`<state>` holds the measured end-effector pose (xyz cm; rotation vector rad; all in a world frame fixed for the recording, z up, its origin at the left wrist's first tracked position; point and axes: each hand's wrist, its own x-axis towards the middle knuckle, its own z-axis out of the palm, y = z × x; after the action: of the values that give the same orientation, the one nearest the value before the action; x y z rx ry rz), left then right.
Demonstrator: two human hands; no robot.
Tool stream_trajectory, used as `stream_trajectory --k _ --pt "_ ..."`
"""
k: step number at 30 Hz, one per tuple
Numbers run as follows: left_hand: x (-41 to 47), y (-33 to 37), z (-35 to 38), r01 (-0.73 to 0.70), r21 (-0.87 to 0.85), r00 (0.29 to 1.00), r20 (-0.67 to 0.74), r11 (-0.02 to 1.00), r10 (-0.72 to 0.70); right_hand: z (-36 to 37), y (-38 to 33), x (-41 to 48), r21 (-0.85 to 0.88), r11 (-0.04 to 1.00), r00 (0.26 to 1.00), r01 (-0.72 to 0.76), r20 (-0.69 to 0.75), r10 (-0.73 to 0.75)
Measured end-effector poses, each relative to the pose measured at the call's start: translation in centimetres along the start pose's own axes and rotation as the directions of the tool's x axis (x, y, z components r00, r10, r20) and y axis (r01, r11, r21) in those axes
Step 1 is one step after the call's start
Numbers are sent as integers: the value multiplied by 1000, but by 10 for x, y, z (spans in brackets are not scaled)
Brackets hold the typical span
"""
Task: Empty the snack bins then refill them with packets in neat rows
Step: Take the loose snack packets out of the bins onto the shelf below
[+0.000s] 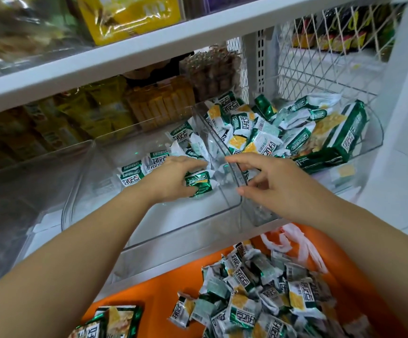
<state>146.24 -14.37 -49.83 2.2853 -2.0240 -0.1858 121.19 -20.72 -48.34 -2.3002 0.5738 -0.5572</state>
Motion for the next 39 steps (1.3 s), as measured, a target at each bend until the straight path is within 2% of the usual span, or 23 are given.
stream_trajectory --k 3,8,11,20,23,27,29,39 --pt "2 -1 -2 -24 -33 1000 -11 999 24 0 -1 0 -3 1000 1000 -5 5 5" --pt "3 2 0 -108 219 994 29 970 104 -1 -1 0 -10 1000 1000 -13 10 13" --pt "3 -1 -2 -149 272 989 34 951 145 -1 -2 0 -17 1000 1000 -15 11 15" --pt "-1 4 8 -95 293 986 160 951 49 -1 -1 0 -20 1000 1000 -11 15 11" --pt "2 4 10 -66 240 994 101 969 43 -1 -2 0 -27 1000 1000 -12 16 12" --pt "7 4 7 -5 0 999 -32 1000 5 -1 -2 0 -22 1000 1000 -17 16 17" --pt "9 5 5 34 -45 999 -14 998 -35 -1 -3 0 -18 1000 1000 -18 18 18" --pt "15 18 9 98 -23 984 154 995 -93 0 -1 0 -20 1000 1000 -23 14 23"
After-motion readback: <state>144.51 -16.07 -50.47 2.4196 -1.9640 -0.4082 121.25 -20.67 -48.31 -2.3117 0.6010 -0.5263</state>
